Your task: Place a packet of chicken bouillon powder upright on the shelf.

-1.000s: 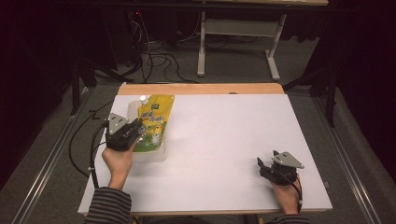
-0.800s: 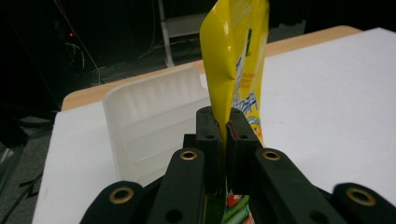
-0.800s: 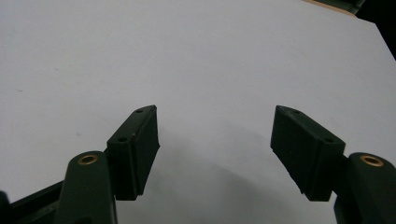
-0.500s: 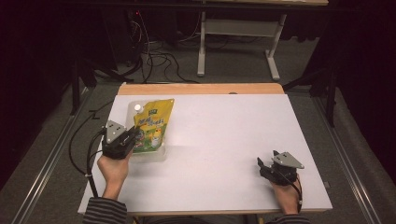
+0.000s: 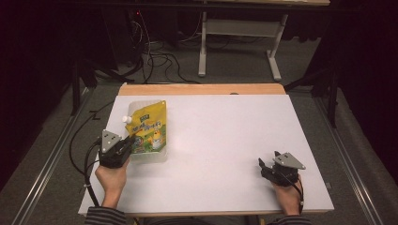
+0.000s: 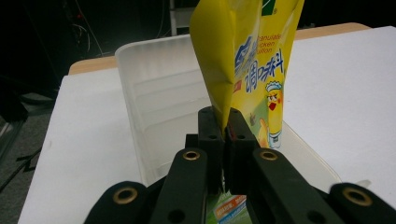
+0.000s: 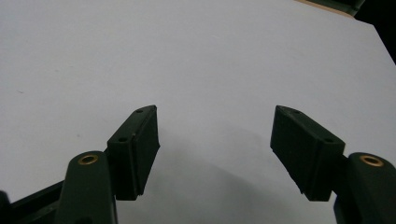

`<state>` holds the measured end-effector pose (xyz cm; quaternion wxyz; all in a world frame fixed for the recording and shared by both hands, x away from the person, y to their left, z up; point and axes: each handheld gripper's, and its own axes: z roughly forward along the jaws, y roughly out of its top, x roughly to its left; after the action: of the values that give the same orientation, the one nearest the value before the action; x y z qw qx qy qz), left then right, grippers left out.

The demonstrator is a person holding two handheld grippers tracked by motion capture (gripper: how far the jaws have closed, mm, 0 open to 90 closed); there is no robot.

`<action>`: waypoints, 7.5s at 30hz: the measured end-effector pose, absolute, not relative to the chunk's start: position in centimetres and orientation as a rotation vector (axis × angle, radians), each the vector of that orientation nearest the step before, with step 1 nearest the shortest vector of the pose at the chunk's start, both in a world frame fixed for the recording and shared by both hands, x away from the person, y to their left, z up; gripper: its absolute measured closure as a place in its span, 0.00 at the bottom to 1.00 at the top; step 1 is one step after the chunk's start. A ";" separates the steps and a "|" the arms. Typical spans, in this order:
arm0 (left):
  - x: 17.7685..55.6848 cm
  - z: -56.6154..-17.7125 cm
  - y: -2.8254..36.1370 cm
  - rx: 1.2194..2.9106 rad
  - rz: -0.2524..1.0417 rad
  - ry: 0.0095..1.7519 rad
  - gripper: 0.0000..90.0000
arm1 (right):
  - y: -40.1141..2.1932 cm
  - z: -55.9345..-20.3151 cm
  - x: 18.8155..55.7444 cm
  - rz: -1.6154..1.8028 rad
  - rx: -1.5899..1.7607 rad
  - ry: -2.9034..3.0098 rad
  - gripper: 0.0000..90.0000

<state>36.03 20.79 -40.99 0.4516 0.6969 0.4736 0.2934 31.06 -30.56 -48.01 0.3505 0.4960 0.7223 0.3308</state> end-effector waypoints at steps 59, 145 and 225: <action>29.9 -40.5 22.5 1.656 0.687 1.077 0.25 | -30.6 -48.0 31.0 0.866 1.296 1.855 0.36; 33.0 -42.7 8.9 1.925 0.364 0.809 0.17 | -30.6 -48.0 31.0 0.865 1.286 1.862 0.36; 36.3 -48.1 4.6 1.894 0.449 0.886 0.18 | -30.6 -48.0 31.0 0.860 1.283 1.865 0.37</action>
<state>36.28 4.56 -48.13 0.4809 0.7764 0.3633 0.1840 31.01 -30.56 -48.01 0.3522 0.4959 0.7209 0.3323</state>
